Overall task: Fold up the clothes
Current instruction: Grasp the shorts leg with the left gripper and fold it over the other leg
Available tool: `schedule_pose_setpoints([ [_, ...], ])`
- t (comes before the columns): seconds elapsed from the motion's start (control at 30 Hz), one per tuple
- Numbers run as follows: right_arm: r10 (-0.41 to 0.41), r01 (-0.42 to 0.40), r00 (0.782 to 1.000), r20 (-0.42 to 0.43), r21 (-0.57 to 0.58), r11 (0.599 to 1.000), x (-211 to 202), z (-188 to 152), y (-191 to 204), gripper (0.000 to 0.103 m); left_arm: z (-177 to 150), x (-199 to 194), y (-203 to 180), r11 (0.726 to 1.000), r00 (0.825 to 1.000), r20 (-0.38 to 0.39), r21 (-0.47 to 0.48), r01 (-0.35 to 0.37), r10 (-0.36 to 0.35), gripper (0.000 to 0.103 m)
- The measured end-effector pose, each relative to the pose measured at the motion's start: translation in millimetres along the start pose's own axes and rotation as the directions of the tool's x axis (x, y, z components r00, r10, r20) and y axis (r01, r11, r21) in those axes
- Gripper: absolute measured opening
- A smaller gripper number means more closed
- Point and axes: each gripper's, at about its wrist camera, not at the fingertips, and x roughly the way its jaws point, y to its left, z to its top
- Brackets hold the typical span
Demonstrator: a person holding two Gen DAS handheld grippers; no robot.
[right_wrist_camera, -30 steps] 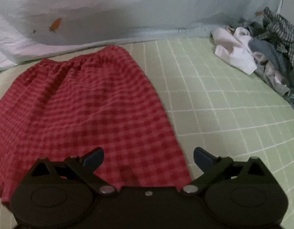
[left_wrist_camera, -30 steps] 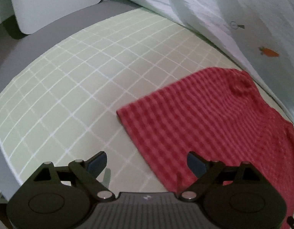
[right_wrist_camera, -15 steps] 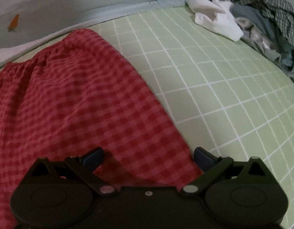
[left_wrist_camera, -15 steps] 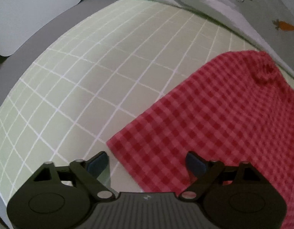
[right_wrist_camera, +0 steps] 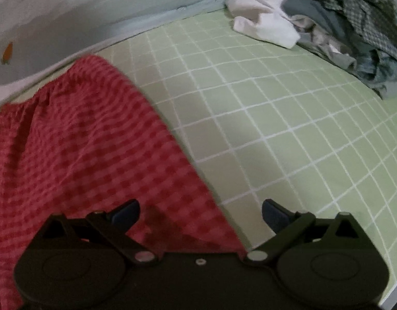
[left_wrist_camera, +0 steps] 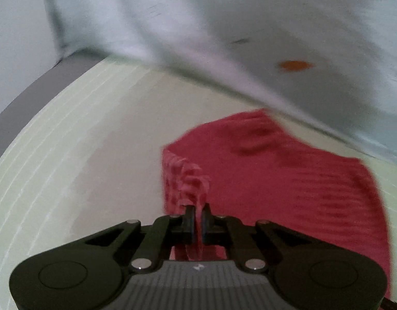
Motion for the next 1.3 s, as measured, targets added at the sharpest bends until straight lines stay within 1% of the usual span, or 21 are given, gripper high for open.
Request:
schedule_pose_setpoints([
  [0.07, 0.005, -0.005, 1.000, 0.008, 0.015, 1.000, -3, -1, -10, 0.102, -3, -11, -35, 0.995, 0.998, 0.022, 0.081, 0.060, -0.062, 0.005],
  [0.13, 0.009, -0.009, 1.000, 0.020, 0.026, 1.000, -8, -1, -22, 0.102, -11, -21, -74, 0.977, 0.991, 0.023, 0.171, 0.127, -0.133, 0.005],
  [0.17, 0.011, -0.011, 1.000, 0.027, 0.032, 0.999, -10, -1, -28, 0.102, -17, -25, -93, 0.962, 0.985, 0.017, 0.219, 0.165, -0.173, 0.005],
  [0.27, 0.013, -0.015, 0.999, 0.040, 0.045, 0.999, -15, 0, -45, 0.102, -43, -33, -145, 0.892, 0.959, -0.040, 0.357, 0.277, -0.282, 0.008],
  [0.3, 0.014, -0.016, 0.999, 0.039, 0.051, 0.999, -15, 0, -51, 0.102, -51, -32, -159, 0.873, 0.952, -0.068, 0.385, 0.300, -0.298, 0.012],
  [0.33, 0.015, -0.018, 0.999, 0.038, 0.058, 0.998, -15, 0, -57, 0.102, -59, -31, -171, 0.854, 0.946, -0.099, 0.408, 0.322, -0.309, 0.012],
  [0.37, 0.017, -0.020, 0.999, 0.038, 0.066, 0.998, -14, -1, -63, 0.102, -67, -29, -178, 0.842, 0.940, -0.139, 0.418, 0.340, -0.310, 0.016],
  [0.4, 0.019, -0.021, 0.999, 0.040, 0.071, 0.997, -14, -1, -69, 0.102, -73, -26, -185, 0.832, 0.936, -0.174, 0.427, 0.353, -0.307, 0.024],
  [0.43, 0.020, -0.024, 0.999, 0.045, 0.074, 0.997, -15, -1, -74, 0.102, -79, -24, -189, 0.831, 0.936, -0.192, 0.433, 0.349, -0.294, 0.028],
  [0.47, 0.023, -0.027, 0.998, 0.050, 0.075, 0.997, -16, -2, -78, 0.102, -84, -22, -191, 0.830, 0.938, -0.207, 0.439, 0.344, -0.279, 0.037],
  [0.5, 0.027, -0.031, 0.998, 0.054, 0.074, 0.997, -16, -2, -81, 0.102, -88, -21, -190, 0.833, 0.942, -0.210, 0.444, 0.330, -0.262, 0.047],
  [0.53, 0.032, -0.036, 0.998, 0.058, 0.073, 0.997, -17, -2, -84, 0.102, -91, -21, -188, 0.839, 0.947, -0.211, 0.445, 0.313, -0.242, 0.051],
  [0.57, 0.040, -0.044, 0.997, 0.062, 0.067, 0.997, -17, -1, -85, 0.102, -92, -19, -185, 0.848, 0.953, -0.208, 0.441, 0.293, -0.222, 0.061],
  [0.6, 0.052, -0.056, 0.996, 0.066, 0.057, 0.997, -17, 0, -85, 0.102, -93, -18, -182, 0.858, 0.957, -0.206, 0.434, 0.275, -0.202, 0.065],
  [0.7, 0.098, -0.099, 0.992, 0.080, 0.009, 0.995, -18, 4, -80, 0.102, -95, -17, -170, 0.889, 0.966, -0.210, 0.398, 0.227, -0.153, 0.067],
  [0.8, 0.169, -0.161, 0.981, 0.097, -0.085, 0.983, -21, 9, -63, 0.102, -100, -8, -152, 0.916, 0.971, -0.221, 0.366, 0.166, -0.088, 0.071],
  [0.9, 0.248, -0.223, 0.963, 0.104, -0.202, 0.954, -24, 14, -36, 0.102, -114, -3, -134, 0.934, 0.971, -0.238, 0.345, 0.095, -0.011, 0.071],
  [0.97, 0.302, -0.267, 0.948, 0.099, -0.270, 0.925, -24, 17, -17, 0.100, -123, 0, -122, 0.944, 0.966, -0.258, 0.325, 0.054, 0.034, 0.071],
  [1.13, 0.412, -0.366, 0.910, 0.055, -0.365, 0.856, -18, 21, 25, 0.091, -139, 4, -94, 0.966, 0.949, -0.294, 0.255, -0.034, 0.111, 0.071],
  [1.2, 0.446, -0.401, 0.895, 0.026, -0.396, 0.826, -13, 22, 40, 0.084, -143, 2, -85, 0.973, 0.947, -0.297, 0.223, -0.055, 0.122, 0.078],
  [1.3, 0.485, -0.454, 0.874, -0.030, -0.410, 0.791, -2, 24, 55, 0.073, -144, 0, -78, 0.981, 0.945, -0.305, 0.181, -0.066, 0.120, 0.078],
])
